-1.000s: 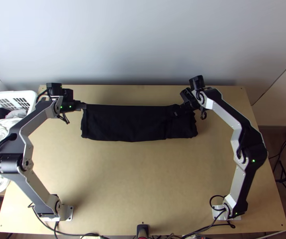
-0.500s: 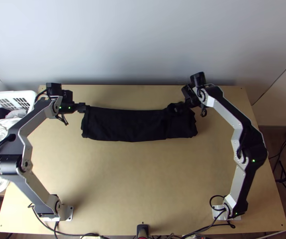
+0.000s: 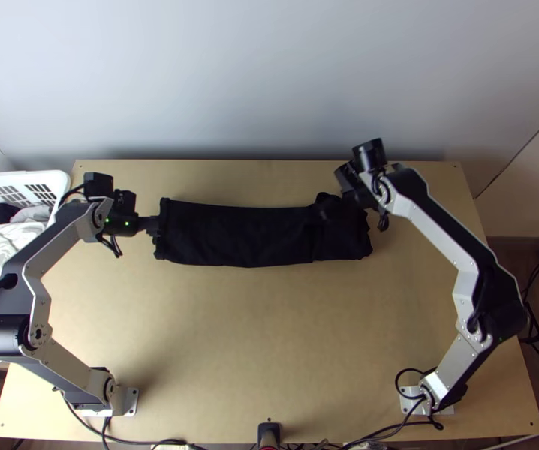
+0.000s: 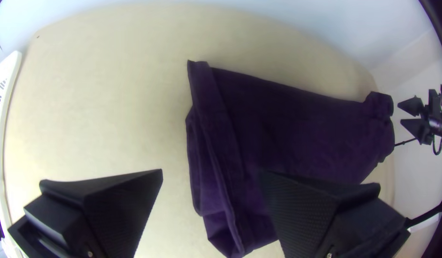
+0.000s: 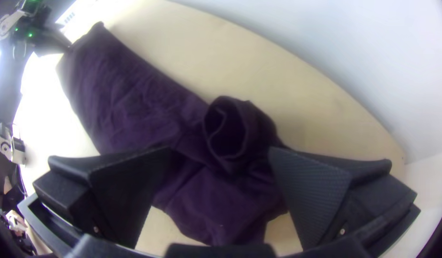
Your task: Fold the t-shirt
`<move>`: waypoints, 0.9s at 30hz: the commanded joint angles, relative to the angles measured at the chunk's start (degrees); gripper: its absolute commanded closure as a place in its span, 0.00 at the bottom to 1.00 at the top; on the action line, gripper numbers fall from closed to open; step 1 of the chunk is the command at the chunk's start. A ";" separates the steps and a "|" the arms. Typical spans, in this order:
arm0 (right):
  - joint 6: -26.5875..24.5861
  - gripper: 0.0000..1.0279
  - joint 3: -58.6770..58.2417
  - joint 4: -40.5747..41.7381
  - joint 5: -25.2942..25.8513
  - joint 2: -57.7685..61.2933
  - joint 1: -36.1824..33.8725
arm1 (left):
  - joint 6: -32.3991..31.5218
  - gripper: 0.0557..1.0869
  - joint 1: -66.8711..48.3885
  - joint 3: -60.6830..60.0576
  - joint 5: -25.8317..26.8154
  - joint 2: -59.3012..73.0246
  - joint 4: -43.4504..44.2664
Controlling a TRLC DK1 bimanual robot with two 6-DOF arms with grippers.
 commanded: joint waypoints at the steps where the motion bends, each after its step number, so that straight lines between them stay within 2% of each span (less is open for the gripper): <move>1: 0.61 0.07 -6.47 -0.56 -0.48 -4.16 5.44 | -0.10 0.06 -1.35 -1.54 0.41 0.90 -0.74; 4: 0.61 0.07 -7.70 -0.56 -0.48 -4.24 6.76 | -0.28 0.07 -2.06 -1.45 0.41 2.05 -0.48; 9: 0.26 0.07 -8.85 -0.47 -0.48 -3.36 9.75 | -0.46 0.18 -2.58 -1.45 1.55 3.10 -0.22; 12: 0.09 0.07 -8.58 -0.47 -0.48 -1.26 11.24 | -0.46 0.20 -2.85 -1.45 2.34 3.89 -0.13; 17: 0.00 0.07 -4.98 -0.47 -0.48 1.64 12.83 | -0.19 0.36 -2.85 -1.36 2.96 5.47 -0.13; 20: 0.09 0.07 -3.04 -0.47 -0.40 2.44 13.18 | -0.28 0.51 -2.85 -1.45 3.66 6.00 -0.13; 21: 0.09 0.07 -2.60 -0.47 -0.40 2.61 13.18 | -0.63 0.66 -2.85 -1.45 4.37 5.65 0.05; 22: 0.09 0.07 -2.52 -0.47 -0.40 2.61 13.18 | -0.81 0.71 -2.85 -1.54 4.45 5.47 0.22; 24: 0.09 0.07 -2.43 -0.47 -0.40 2.70 13.27 | -1.60 0.88 -2.93 -1.80 4.54 4.24 1.36; 26: 0.00 0.07 -2.25 -0.47 -0.48 3.05 13.35 | -2.21 0.97 -3.02 -1.89 4.54 3.01 1.89; 27: -0.09 0.07 -2.08 -0.47 -0.48 3.40 13.53 | -2.56 0.97 -3.11 -1.89 4.80 2.40 1.80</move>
